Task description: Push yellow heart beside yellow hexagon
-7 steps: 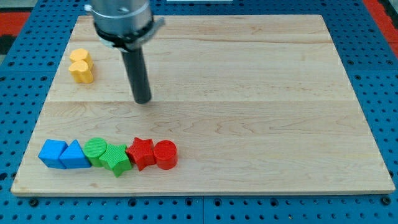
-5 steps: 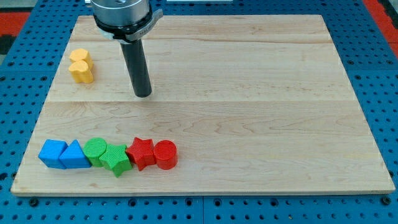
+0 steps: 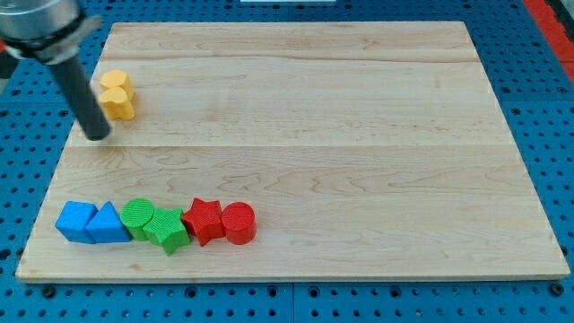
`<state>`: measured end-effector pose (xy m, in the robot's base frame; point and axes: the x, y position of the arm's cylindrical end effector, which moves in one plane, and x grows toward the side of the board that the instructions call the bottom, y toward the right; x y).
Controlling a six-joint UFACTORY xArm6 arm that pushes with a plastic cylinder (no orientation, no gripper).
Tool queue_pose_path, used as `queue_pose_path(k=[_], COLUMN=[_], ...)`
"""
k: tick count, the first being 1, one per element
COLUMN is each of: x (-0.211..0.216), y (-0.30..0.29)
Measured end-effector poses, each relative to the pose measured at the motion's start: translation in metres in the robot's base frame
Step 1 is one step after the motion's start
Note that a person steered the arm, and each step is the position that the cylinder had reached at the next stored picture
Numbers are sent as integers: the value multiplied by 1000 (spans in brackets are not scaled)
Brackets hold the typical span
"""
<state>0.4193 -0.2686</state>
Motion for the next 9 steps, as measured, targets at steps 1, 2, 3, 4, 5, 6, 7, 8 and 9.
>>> queue_pose_path(k=[1, 2, 3, 4, 5, 6, 7, 8, 9], x=[-20, -28, -34, -39, -39, -42, -45, -47, -47], y=[-3, 17, 40, 56, 49, 49, 49, 49, 48])
